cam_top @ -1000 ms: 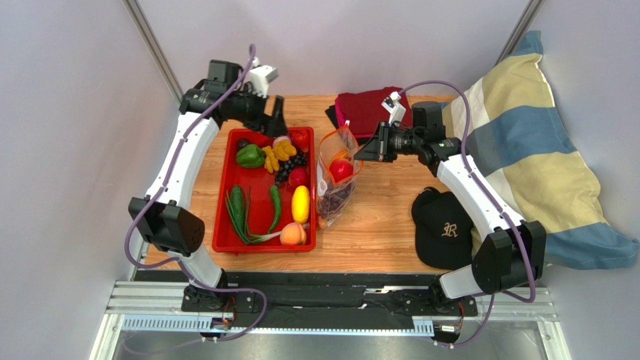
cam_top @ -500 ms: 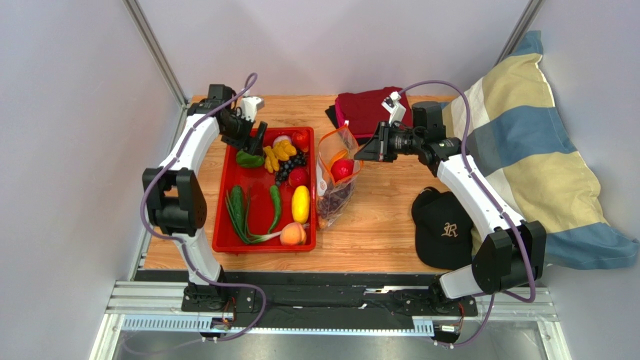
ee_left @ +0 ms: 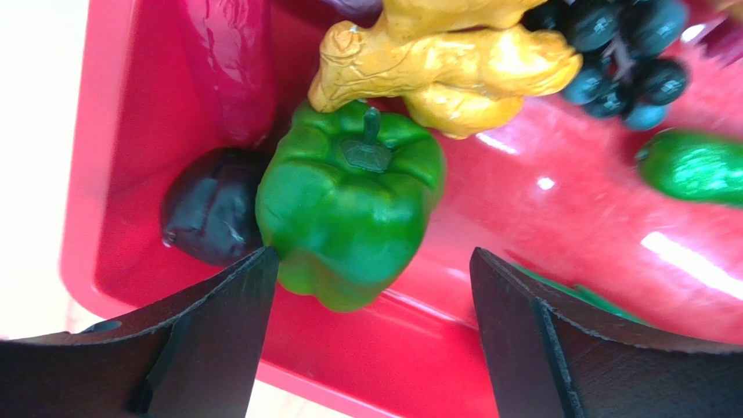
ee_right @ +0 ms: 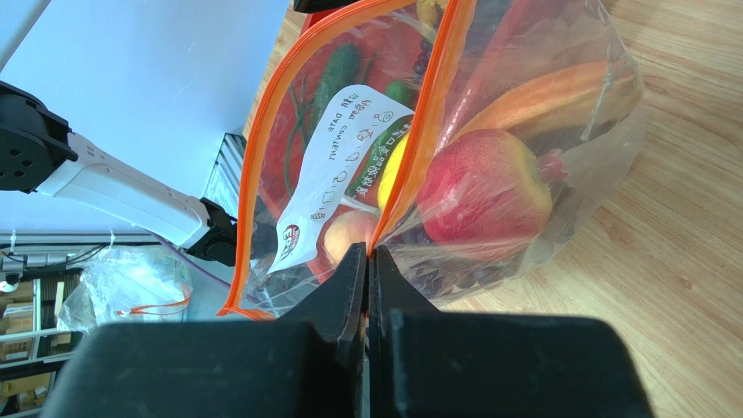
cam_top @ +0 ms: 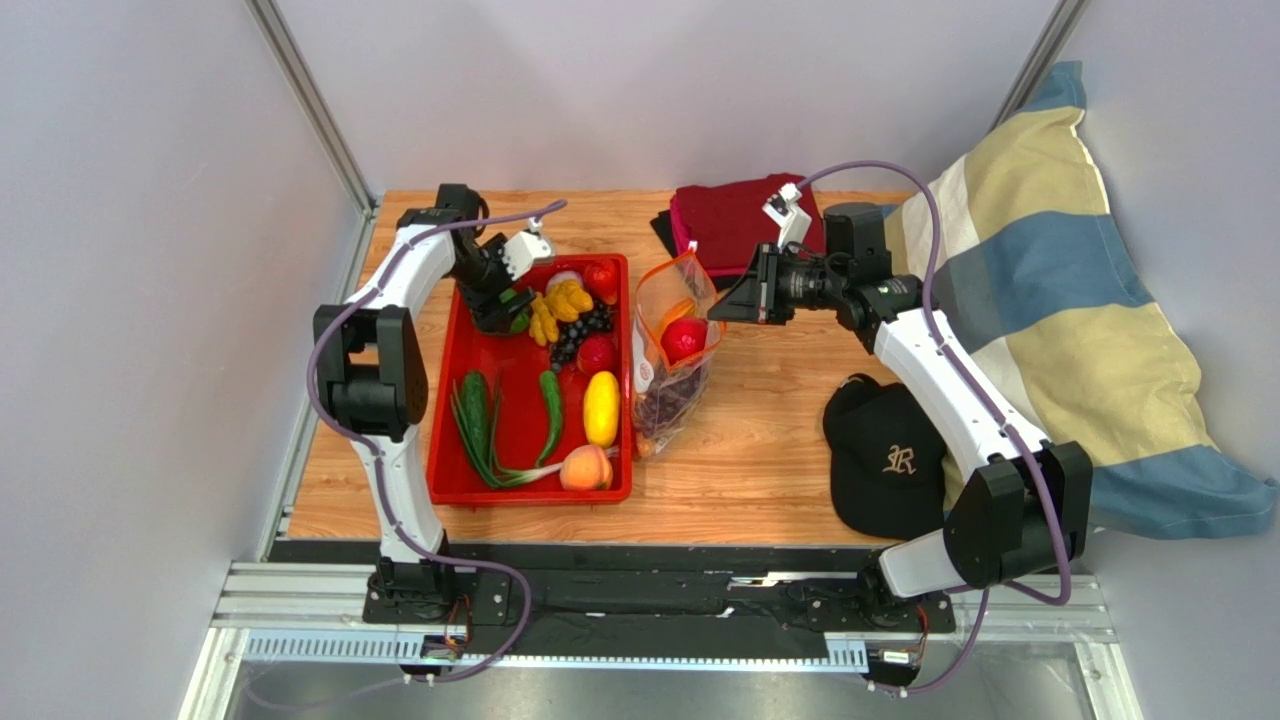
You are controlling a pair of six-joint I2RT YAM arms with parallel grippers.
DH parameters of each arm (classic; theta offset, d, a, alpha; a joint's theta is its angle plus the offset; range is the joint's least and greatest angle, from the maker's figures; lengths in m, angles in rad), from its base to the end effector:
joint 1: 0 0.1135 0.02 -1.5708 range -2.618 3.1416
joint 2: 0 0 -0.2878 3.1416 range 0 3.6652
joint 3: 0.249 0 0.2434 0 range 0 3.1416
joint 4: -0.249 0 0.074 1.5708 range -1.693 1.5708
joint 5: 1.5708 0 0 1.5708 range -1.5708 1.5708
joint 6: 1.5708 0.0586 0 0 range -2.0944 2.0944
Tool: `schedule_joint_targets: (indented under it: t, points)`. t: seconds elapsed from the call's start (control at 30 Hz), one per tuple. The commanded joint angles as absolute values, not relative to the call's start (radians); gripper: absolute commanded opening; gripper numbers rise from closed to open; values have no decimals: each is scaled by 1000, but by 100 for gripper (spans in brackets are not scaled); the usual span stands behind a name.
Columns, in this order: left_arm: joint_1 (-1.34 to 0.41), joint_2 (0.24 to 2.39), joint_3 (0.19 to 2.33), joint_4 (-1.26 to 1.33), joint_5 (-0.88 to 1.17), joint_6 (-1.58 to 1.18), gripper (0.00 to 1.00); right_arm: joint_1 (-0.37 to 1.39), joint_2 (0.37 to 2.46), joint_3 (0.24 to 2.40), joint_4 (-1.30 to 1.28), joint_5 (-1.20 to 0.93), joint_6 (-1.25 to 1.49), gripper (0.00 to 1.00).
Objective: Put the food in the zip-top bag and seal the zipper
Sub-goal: Pick up the fake vegetable from the bin.
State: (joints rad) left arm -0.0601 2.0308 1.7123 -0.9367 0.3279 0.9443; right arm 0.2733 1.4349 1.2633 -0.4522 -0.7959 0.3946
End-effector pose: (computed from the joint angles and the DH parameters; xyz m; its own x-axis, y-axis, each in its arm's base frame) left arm 0.4289 -0.0447 0.2314 -0.4294 0.7942 -0.4300 0.8605 0.5043 0.0719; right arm 0.2940 0.1259 0.3503 -0.8065 0.0533 -0.5888 -0.4736 0.5380 0.6973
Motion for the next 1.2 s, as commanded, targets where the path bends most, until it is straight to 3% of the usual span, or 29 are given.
schedule_joint_targets:
  t: [0.0,0.2,0.33,0.57,0.67,0.77,0.8,0.87,1.0,1.17]
  points:
    - [-83,2042,1701,-939,336,1081,86,273,1431,1305,-411,-830,382,0]
    - [-92,2013,1649,-937,364,1097,79,275,1431,1309,-413,-828,379,0]
    - [-92,1990,1611,-897,364,1094,87,273,1434,1304,-410,-833,385,0]
    - [-100,2034,1641,-884,348,1120,88,275,1439,1318,-414,-834,385,0]
    - [-106,2019,1618,-894,336,1126,76,275,1437,1322,-422,-831,380,0]
    - [-106,1970,1634,-987,362,1097,55,276,1431,1324,-428,-831,373,0]
    - [-104,1951,1658,-1015,374,1082,40,275,1430,1324,-429,-830,373,0]
    - [-104,1881,1716,-1105,434,1025,29,276,1430,1324,-434,-828,367,0]
    - [-113,1732,1857,-1175,682,823,24,279,1442,1322,-426,-828,367,0]
    - [-277,1628,2003,-1010,686,430,20,294,1457,1342,-410,-827,376,0]
